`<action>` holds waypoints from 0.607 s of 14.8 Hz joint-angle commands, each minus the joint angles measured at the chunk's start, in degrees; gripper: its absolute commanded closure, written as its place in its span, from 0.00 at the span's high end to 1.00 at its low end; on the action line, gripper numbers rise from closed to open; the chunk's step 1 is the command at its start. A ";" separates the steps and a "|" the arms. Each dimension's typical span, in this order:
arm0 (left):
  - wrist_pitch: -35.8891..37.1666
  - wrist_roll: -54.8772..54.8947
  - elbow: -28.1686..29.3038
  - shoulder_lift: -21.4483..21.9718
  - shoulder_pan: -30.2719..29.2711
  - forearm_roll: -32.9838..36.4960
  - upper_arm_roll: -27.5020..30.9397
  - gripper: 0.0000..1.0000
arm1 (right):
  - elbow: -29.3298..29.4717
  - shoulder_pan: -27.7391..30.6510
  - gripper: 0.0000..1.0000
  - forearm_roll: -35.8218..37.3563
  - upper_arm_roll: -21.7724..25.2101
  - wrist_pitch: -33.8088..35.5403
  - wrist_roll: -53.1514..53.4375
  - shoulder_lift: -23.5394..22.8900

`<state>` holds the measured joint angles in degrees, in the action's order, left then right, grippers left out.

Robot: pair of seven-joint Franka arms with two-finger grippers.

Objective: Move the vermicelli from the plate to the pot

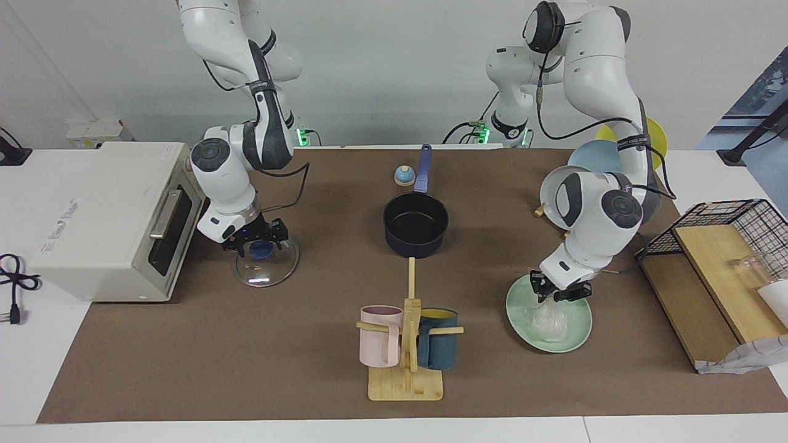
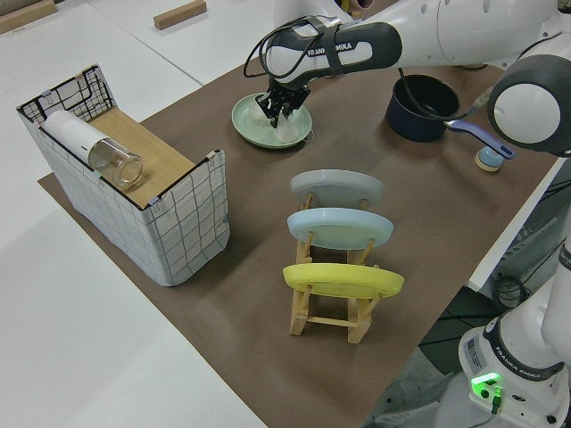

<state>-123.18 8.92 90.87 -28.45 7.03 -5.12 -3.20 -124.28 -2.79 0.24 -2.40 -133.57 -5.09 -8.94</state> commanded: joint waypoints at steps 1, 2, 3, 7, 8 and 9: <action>6.80 -8.61 -1.57 6.02 0.43 -4.80 0.12 0.00 | -0.44 0.51 1.00 -1.38 -0.33 -0.91 -1.77 -0.11; 10.29 -11.70 -2.09 7.95 0.61 -4.98 -0.23 0.00 | -0.44 0.51 1.00 -1.38 -0.33 -0.91 -1.77 -0.11; 13.46 -14.08 -2.36 9.71 0.87 -5.59 -1.10 0.00 | -0.44 0.42 0.97 -1.38 -0.33 -0.91 -1.85 -0.11; 21.03 -29.45 -0.26 17.28 9.11 -6.13 -2.69 0.00 | -0.35 0.42 0.65 -1.38 -0.33 -0.29 -2.03 -0.11; 22.53 -32.27 0.79 18.51 11.92 -6.13 -2.69 0.00 | -0.35 0.42 0.58 -1.38 -0.33 -0.12 -2.03 -0.11; 22.46 -34.56 2.46 19.56 15.08 -6.21 -2.69 0.00 | -0.35 0.42 0.52 -1.38 -0.33 -0.03 -2.12 -0.11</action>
<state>-101.35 -20.97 88.77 -12.15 16.63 -10.48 -6.91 -124.26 -2.80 0.24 -2.42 -133.57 -5.11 -9.24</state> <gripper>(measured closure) 0.762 0.335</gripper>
